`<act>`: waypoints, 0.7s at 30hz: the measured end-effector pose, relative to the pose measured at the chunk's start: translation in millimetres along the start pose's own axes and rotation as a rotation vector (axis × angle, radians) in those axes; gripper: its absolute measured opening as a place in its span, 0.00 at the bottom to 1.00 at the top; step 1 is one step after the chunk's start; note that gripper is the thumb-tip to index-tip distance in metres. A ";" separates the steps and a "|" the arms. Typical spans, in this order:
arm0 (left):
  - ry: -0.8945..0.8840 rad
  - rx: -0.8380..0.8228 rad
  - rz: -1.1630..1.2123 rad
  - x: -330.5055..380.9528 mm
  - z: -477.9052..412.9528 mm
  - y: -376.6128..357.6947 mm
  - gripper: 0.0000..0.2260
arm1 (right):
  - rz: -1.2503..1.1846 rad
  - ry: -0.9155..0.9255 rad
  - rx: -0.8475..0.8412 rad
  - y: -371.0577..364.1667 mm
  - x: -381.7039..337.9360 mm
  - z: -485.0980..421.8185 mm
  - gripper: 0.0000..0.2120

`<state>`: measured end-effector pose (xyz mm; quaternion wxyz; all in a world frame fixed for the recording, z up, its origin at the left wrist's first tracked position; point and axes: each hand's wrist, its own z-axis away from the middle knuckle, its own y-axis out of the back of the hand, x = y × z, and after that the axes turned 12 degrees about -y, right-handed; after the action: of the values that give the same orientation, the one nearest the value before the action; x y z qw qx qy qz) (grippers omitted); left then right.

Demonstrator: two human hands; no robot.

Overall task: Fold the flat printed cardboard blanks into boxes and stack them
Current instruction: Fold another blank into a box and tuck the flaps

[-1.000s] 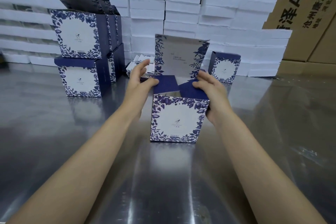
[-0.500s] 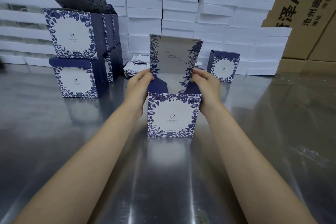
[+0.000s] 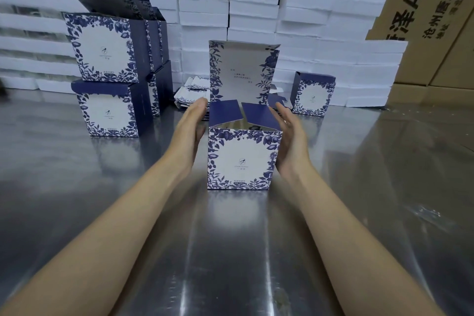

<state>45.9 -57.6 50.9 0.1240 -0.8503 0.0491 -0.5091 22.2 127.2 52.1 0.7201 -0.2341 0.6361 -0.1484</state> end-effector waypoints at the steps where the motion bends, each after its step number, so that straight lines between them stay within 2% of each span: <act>1: 0.005 -0.016 -0.007 -0.6 1.3 -2.6 0.17 | -0.005 0.015 -0.028 -4.3 -0.9 2.3 0.17; 8: -0.018 0.002 -0.049 7.4 3.6 -7.9 0.26 | 0.085 0.082 0.007 -10.3 -5.9 4.4 0.22; 14: -0.095 -0.030 -0.056 9.6 2.6 -12.1 0.31 | 0.191 0.218 0.032 -7.5 -6.9 -0.4 0.28; 17: -0.120 -0.005 -0.080 7.0 1.9 -11.1 0.28 | 0.180 0.218 0.046 -7.1 -5.4 -0.4 0.24; 21: -0.184 -0.008 -0.209 3.5 5.0 -7.5 0.14 | 0.229 0.240 0.093 -8.0 -1.4 1.4 0.14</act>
<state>51.7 -50.4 53.6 0.0708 -0.8945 -0.0492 -0.4388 24.1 121.3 57.6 0.6611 -0.1069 0.7326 -0.1215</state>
